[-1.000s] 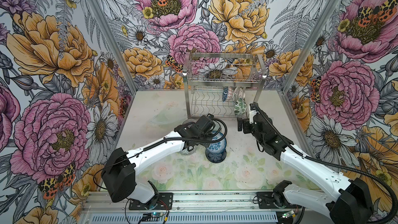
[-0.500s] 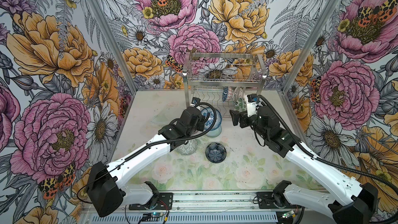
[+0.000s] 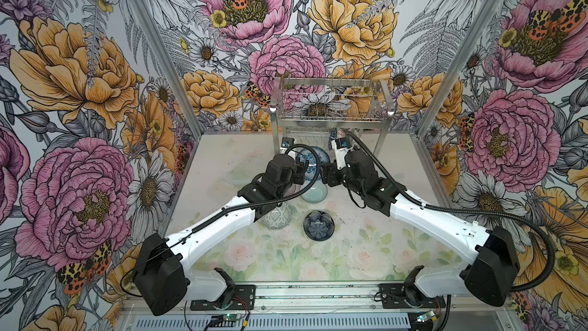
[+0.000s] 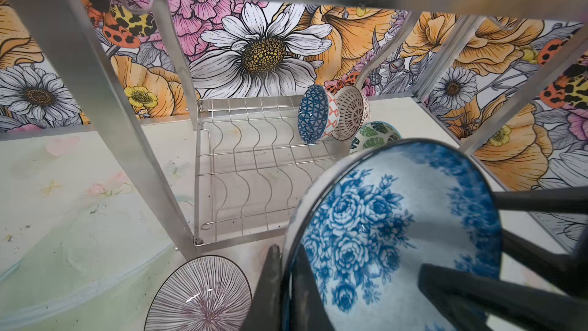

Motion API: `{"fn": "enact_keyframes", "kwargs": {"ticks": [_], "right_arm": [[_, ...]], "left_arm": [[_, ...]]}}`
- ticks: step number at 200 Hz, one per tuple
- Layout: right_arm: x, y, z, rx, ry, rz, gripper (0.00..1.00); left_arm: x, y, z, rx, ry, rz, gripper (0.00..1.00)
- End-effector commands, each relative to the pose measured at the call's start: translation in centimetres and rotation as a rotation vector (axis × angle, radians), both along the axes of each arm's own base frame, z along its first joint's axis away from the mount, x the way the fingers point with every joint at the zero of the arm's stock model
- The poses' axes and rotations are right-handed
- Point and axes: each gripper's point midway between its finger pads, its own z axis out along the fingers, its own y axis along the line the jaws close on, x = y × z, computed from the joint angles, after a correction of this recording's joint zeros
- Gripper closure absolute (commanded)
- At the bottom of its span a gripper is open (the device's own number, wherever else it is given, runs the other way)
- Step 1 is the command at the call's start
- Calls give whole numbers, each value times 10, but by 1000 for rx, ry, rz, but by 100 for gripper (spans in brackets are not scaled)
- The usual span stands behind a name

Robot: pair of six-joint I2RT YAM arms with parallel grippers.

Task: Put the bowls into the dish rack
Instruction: 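Hold the blue rose bowl up while right gripper closes on its rim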

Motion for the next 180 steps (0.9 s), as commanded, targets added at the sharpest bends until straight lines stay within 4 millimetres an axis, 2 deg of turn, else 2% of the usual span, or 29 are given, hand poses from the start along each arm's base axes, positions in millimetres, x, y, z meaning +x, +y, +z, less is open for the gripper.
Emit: {"fn": "enact_keyframes", "kwargs": {"ticks": [1,47,76,90,124,165,170,174,180], "right_arm": [[12,5,10,104,-33,-52,44],[17,10,9,155,-42,-65,61],[17,13,8,162,-35,-60,84],[17,13,7,159,-32,-56,100],[14,10,9,143,-41,-55,100],[12,-3,13,95,-73,-88,100],[13,-4,13,84,-77,-93,100],[13,-6,13,71,-82,-96,100],[14,-8,13,50,-89,-104,100]], "left_arm": [[-3,-7,28,-78,-81,-32,100],[-14,-9,29,-91,-78,-69,100],[-19,-9,27,-100,-72,-81,100],[-20,-10,26,-99,-70,-86,100],[-23,-8,22,-93,-65,-83,100],[-24,-3,19,-54,-41,-94,100],[-24,-3,18,-42,-29,-101,87],[-24,-3,16,-29,-18,-111,68],[-24,-4,14,-7,-4,-122,46]]}}
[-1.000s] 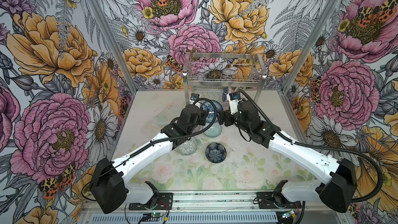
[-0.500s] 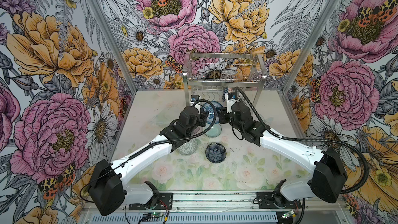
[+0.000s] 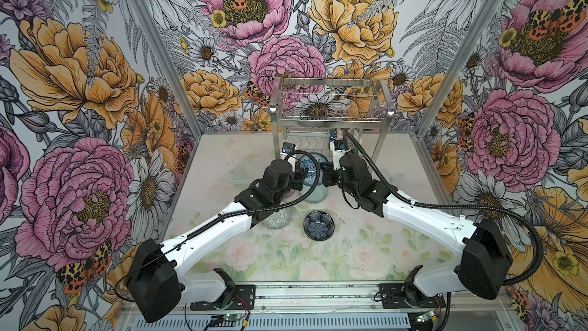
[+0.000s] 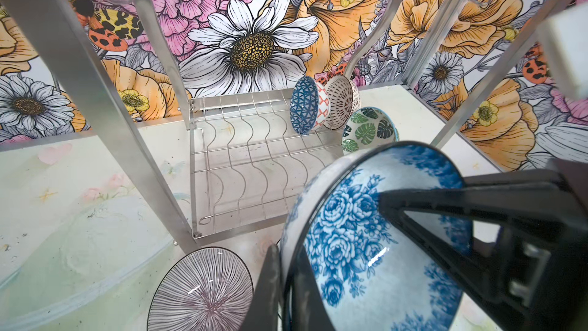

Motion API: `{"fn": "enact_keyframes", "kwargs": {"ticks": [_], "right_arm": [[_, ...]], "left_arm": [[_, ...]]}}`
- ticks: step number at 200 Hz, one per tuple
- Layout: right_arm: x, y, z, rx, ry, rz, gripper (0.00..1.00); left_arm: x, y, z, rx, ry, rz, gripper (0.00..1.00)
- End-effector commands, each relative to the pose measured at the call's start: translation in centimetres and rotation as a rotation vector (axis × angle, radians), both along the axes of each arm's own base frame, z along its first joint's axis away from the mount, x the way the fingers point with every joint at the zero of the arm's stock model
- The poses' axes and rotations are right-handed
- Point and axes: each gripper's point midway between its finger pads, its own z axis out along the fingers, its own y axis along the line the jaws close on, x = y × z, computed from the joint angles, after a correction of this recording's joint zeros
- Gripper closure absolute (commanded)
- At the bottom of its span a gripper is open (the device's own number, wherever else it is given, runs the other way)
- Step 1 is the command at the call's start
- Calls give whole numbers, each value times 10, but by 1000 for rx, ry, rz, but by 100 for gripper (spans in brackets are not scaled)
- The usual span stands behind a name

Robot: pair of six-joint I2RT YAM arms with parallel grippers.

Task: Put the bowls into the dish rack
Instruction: 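Hold the blue rose bowl up while right gripper closes on its rim, then carry the blue rose bowl with right gripper into the rack while left gripper releases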

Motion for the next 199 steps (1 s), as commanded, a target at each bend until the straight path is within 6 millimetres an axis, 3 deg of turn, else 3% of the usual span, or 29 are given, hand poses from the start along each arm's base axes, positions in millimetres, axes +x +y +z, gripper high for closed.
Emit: {"fn": "enact_keyframes", "kwargs": {"ticks": [1,12,16,68,110,151,199], "right_arm": [[7,-16,24,-13,-87,-70,100],[8,-20,23,-58,-107,-78,100],[10,-24,22,-85,-117,-88,100],[26,-62,29,-442,-232,-249,100],[42,-93,35,-732,-308,-484,100],[60,-99,38,-880,-337,-654,100],[84,-98,10,-1078,-316,-720,100]], "left_arm": [[-6,-2,23,-44,3,-54,43],[-8,0,17,9,17,-58,5],[-8,2,14,30,22,-55,2],[-9,56,-8,156,70,70,1],[-8,98,-12,101,88,144,1],[-15,110,-13,92,100,156,1],[-15,107,-7,82,93,142,1]]}}
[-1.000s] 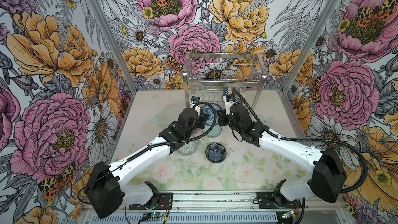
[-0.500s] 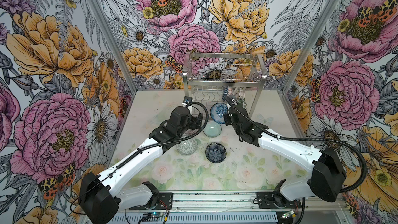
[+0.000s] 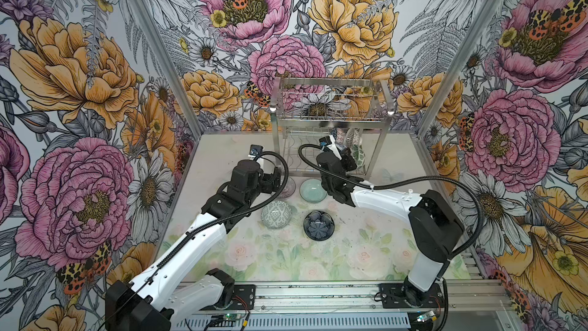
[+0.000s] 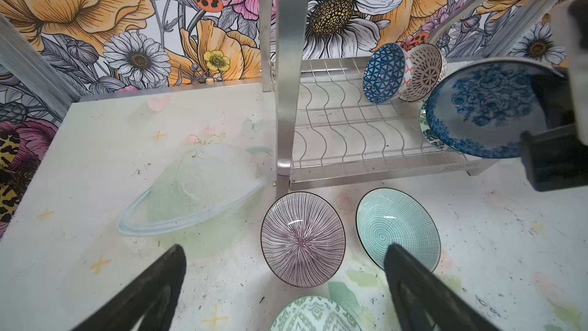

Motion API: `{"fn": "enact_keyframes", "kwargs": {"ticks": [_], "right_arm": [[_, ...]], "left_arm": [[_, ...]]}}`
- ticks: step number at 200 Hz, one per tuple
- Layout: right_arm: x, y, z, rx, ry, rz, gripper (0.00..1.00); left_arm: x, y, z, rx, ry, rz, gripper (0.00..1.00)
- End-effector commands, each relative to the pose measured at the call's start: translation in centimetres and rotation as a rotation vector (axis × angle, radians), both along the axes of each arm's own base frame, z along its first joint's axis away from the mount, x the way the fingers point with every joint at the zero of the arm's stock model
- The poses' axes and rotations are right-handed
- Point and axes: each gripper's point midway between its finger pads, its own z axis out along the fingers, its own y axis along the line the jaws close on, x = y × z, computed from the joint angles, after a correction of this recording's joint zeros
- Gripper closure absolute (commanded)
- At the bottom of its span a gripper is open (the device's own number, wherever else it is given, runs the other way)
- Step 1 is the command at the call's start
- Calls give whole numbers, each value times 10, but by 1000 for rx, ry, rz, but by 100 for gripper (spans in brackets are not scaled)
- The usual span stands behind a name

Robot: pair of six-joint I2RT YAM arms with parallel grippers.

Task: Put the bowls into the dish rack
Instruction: 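Carry the blue rose bowl with right gripper into the rack while left gripper releases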

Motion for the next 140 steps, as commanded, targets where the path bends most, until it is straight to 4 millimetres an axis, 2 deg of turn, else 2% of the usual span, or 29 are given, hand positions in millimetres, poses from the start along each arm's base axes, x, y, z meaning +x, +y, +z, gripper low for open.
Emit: {"fn": "enact_keyframes", "kwargs": {"ticks": [1,43,93,118,140], "right_arm": [[8,-9,22,-32,-82,-109,100],[22,-20,-2,-73,-55,-148,100],[46,-19,-24,-110,-12,-157,100],[54,-22,-38,-131,6,-166,100],[58,-24,-43,-134,11,-176,100]], "left_arm": [[-3,-2,2,-12,2,-24,1],[-6,-4,0,-21,-1,-33,1],[-7,2,-4,-31,3,-11,1],[-7,0,-4,-37,1,-18,1],[-5,0,-2,-38,-1,-17,1]]}}
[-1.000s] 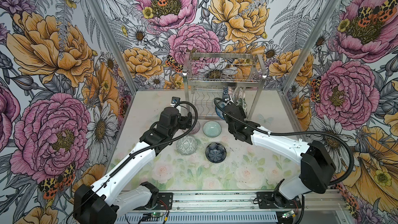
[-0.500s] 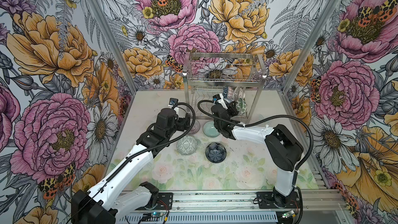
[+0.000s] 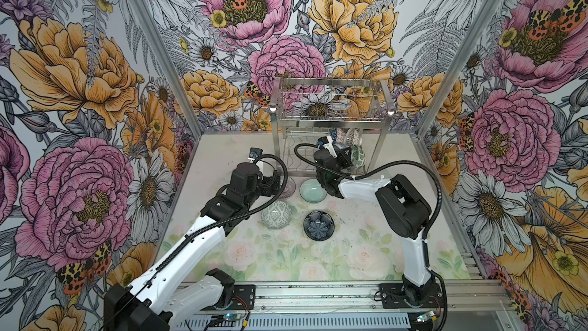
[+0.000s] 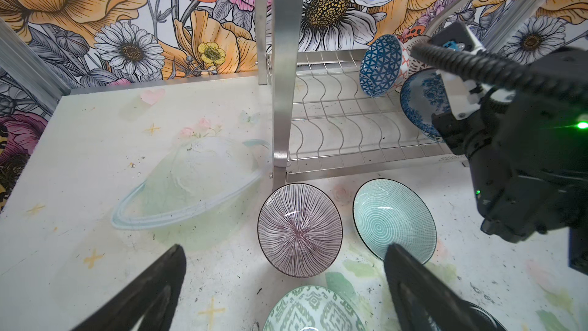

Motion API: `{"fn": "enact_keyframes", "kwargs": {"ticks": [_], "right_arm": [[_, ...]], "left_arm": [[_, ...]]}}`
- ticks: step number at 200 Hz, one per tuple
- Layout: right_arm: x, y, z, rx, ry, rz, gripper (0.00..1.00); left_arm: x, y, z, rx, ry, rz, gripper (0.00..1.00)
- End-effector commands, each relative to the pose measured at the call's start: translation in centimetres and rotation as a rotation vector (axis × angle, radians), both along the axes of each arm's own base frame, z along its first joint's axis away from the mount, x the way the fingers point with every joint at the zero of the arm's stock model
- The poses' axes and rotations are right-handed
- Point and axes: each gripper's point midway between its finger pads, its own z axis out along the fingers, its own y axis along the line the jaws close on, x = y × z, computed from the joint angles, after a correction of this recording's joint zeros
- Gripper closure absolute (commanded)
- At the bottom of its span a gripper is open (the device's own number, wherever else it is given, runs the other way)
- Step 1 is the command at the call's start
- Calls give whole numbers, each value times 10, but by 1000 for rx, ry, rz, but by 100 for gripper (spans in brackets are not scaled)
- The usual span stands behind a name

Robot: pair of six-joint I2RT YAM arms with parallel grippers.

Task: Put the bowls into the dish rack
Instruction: 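Carry the blue rose bowl with right gripper into the rack while left gripper releases, then stand the blue rose bowl upright in the rack with right gripper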

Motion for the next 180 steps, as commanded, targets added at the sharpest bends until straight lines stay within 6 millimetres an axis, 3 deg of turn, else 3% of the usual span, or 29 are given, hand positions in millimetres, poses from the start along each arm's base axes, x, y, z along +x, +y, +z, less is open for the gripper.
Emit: {"fn": "enact_keyframes", "kwargs": {"ticks": [1,119,180], "right_arm": [[8,0,15,37,-63,-24,100],[28,6,-26,15,21,-11,100],[30,8,-30,10,44,-15,100]], "left_arm": [[1,0,5,-30,-12,-5,1],[5,-4,1,-45,0,-24,1],[7,-2,2,-49,-5,-18,1]]}}
